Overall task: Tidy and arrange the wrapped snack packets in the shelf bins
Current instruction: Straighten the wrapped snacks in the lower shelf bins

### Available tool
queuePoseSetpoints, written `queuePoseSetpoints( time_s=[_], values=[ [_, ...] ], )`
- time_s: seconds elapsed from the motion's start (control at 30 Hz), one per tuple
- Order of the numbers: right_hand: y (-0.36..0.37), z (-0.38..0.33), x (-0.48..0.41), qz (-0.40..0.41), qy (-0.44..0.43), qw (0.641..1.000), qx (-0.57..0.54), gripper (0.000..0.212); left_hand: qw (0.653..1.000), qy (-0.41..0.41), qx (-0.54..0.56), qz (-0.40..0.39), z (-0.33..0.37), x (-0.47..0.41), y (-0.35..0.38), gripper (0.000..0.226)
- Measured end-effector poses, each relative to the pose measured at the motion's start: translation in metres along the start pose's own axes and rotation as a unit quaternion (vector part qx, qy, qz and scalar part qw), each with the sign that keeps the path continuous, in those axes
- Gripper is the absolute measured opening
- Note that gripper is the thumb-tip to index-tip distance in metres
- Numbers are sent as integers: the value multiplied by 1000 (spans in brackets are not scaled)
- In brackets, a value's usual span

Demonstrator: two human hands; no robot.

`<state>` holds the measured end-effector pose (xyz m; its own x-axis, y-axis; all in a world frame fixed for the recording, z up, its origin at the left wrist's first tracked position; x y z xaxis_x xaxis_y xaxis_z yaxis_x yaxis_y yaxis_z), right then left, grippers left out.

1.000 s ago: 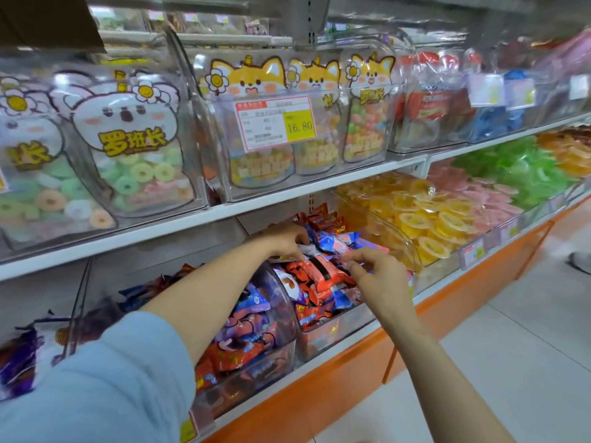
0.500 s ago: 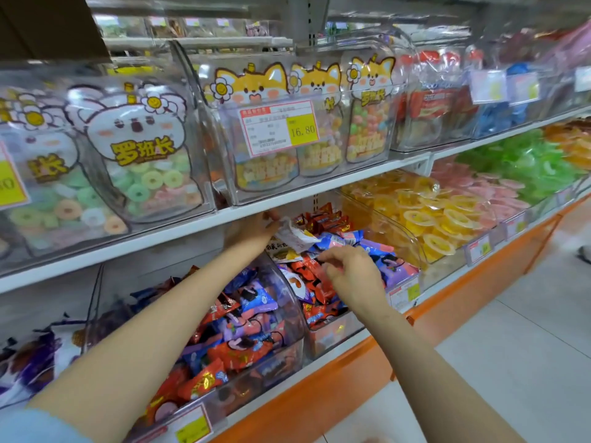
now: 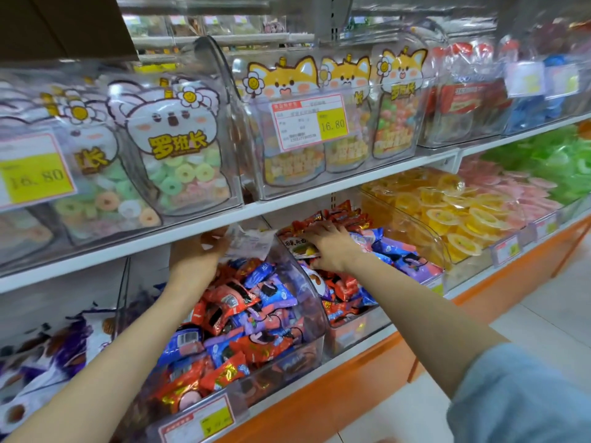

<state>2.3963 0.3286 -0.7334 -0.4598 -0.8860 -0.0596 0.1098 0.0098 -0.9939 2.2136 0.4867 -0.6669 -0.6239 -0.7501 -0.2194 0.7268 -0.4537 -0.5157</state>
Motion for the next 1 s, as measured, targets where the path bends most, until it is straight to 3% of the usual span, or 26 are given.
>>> queuePoseSetpoints(
  time_s=[0.1, 0.17, 0.23, 0.43, 0.57, 0.7, 0.8, 0.9, 0.93, 1.0],
  values=[
    [10, 1, -12, -40, -3, 999, -3, 78, 1000, 21, 3, -13, -7, 3, -5, 11],
    [9, 1, -13, -21, 12, 999, -20, 75, 999, 36, -4, -21, -10, 9, -7, 20],
    [3, 1, -10, 43, 32, 997, -52, 65, 998, 56, -11, -38, -11, 16, -8, 28],
    [-34, 1, 33, 229, 64, 963, -129, 41, 986, 133, -28, -98, 2, 37, -5, 18],
    [-53, -15, 77, 314, 58, 891, -324, 21, 976, 175, -29, -123, 20, 53, 5, 11],
    [-64, -53, 105, 266, 10, 816, -514, 16, 967, 226, -7, -117, 28, 63, 14, 11],
    [-67, -63, 111, 226, -27, 822, -521, 16, 966, 236, 18, -108, 28, 71, 12, 16],
    [-64, -46, 107, 192, -25, 804, -562, 11, 968, 232, 32, -94, 21, 75, -2, 16],
    [-59, -35, 104, 203, -5, 815, -543, 14, 969, 228, 32, -88, 17, 76, -8, 15],
    [-43, -18, 91, 199, 8, 904, -378, 25, 973, 216, 31, -74, 8, 74, -19, 16]
  ],
)
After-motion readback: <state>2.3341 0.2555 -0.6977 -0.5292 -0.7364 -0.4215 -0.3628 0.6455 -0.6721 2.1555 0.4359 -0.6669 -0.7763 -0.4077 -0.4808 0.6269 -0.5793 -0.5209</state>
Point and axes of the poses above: each hand's wrist, its own x-axis away from the middle knuckle, its own y-axis out of the palm, z = x × y, the point moved 3 cm from there along -x, towards the middle knuckle, and after that the axes turned 11 degrees about -y, right-handed, at the moved point
